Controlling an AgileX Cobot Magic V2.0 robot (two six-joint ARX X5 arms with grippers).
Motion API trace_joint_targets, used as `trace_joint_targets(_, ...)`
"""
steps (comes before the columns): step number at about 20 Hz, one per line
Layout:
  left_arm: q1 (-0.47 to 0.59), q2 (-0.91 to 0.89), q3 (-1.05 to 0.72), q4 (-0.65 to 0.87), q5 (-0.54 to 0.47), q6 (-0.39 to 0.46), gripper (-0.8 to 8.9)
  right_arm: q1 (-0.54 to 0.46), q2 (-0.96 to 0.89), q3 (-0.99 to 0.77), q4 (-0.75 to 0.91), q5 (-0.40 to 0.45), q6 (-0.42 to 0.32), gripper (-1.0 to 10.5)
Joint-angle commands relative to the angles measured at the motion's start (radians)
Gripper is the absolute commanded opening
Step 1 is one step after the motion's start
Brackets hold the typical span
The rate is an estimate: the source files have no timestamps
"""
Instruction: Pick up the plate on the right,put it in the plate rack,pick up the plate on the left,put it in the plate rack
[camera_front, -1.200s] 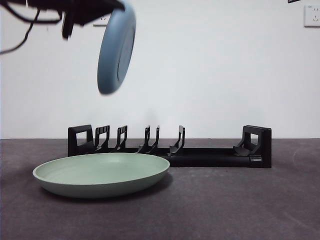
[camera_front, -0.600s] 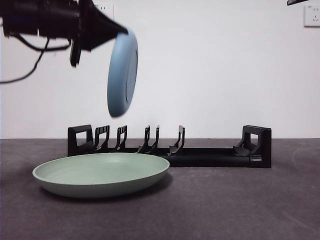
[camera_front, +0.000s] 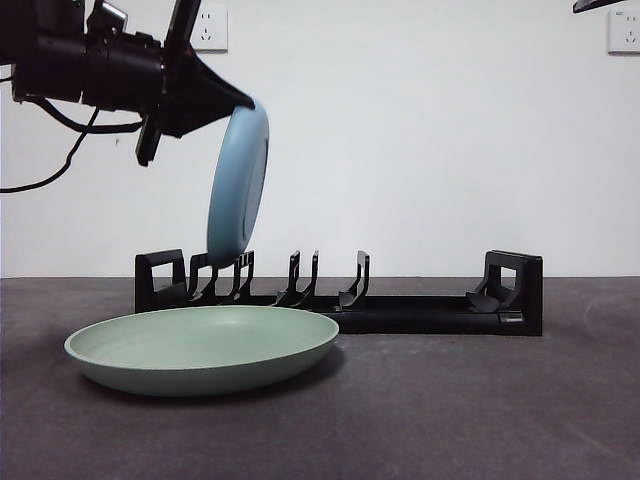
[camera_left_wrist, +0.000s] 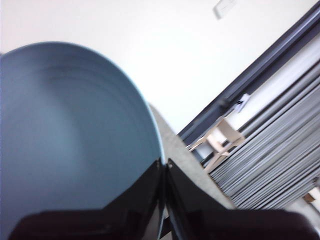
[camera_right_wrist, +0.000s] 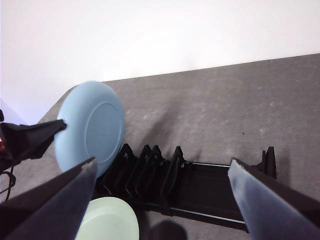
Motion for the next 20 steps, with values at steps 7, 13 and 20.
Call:
trace_joint_targets(7, -0.008, 0.012, 0.000, -0.147, -0.042, 0.111, 0.00, 0.000, 0.009, 0.001, 0.006, 0.006, -0.008, 4.4)
trace_joint_targets(13, -0.008, 0.012, 0.001, -0.159, -0.031, 0.115, 1.54, 0.000, 0.018, 0.001, 0.005, 0.005, -0.008, 4.4)
trace_joint_targets(20, -0.008, 0.011, 0.002, -0.169, -0.018, 0.119, 2.66, 0.001, 0.020, 0.001, -0.031, 0.003, -0.008, 4.4)
